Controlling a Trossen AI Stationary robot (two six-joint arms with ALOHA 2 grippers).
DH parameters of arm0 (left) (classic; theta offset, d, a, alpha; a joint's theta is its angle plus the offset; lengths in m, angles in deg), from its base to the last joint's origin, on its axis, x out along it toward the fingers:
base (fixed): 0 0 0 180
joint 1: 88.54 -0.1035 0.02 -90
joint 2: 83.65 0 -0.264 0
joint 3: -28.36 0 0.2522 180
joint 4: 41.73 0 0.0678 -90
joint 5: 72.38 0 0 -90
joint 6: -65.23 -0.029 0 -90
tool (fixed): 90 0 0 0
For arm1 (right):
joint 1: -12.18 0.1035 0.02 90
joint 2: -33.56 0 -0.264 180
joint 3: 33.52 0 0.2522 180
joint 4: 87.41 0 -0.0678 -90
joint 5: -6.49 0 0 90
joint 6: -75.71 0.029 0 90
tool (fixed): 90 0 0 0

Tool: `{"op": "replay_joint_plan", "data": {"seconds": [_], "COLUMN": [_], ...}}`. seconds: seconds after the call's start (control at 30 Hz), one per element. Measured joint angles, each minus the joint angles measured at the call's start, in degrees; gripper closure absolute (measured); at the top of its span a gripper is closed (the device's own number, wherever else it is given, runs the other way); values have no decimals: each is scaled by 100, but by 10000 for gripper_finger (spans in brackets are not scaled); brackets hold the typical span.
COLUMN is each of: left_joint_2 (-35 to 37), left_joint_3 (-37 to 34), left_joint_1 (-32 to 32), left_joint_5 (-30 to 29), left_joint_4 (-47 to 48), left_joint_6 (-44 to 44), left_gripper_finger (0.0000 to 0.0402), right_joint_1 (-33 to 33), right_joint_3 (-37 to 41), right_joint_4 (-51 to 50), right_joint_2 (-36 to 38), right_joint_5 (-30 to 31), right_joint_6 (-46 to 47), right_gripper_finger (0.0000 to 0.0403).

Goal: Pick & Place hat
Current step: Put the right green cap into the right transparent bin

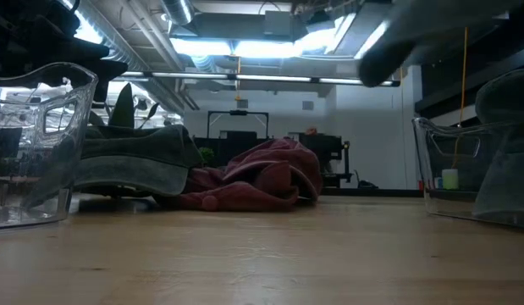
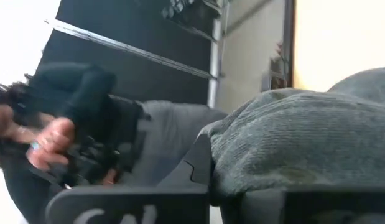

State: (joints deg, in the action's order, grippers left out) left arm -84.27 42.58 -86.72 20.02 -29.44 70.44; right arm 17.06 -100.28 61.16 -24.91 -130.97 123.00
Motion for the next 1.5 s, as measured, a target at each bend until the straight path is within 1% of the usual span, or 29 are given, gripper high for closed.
{"op": "replay_joint_plan", "data": {"seconds": [0.13,0.23,0.33,0.57,0.73,0.93,1.17,1.33,1.5], "left_joint_2": [-1,0,0,0,0,0,0,0,0], "left_joint_3": [0,0,1,0,0,-2,0,-2,1], "left_joint_1": [0,0,0,1,0,0,0,1,0], "left_joint_5": [0,0,0,0,0,0,0,0,0], "left_joint_4": [1,0,0,0,0,0,0,1,0], "left_joint_6": [0,0,0,0,0,0,0,0,0], "left_gripper_finger": [217,217,217,217,217,217,217,217,217], "right_joint_1": [194,324,463,674,675,675,735,863,933], "right_joint_3": [-681,-1072,-1295,-1721,-2012,-2084,-2068,-1799,-1379], "right_joint_4": [-1752,-2685,-3290,-4374,-4822,-5023,-5262,-5313,-5011], "right_joint_2": [23,23,17,17,17,17,-2,-14,-16], "right_joint_5": [360,631,785,785,782,787,1053,1192,1191], "right_joint_6": [-810,-1268,-1465,-1558,-1634,-1639,-1808,-1817,-1814], "right_gripper_finger": [398,398,398,398,398,398,398,398,398]}}
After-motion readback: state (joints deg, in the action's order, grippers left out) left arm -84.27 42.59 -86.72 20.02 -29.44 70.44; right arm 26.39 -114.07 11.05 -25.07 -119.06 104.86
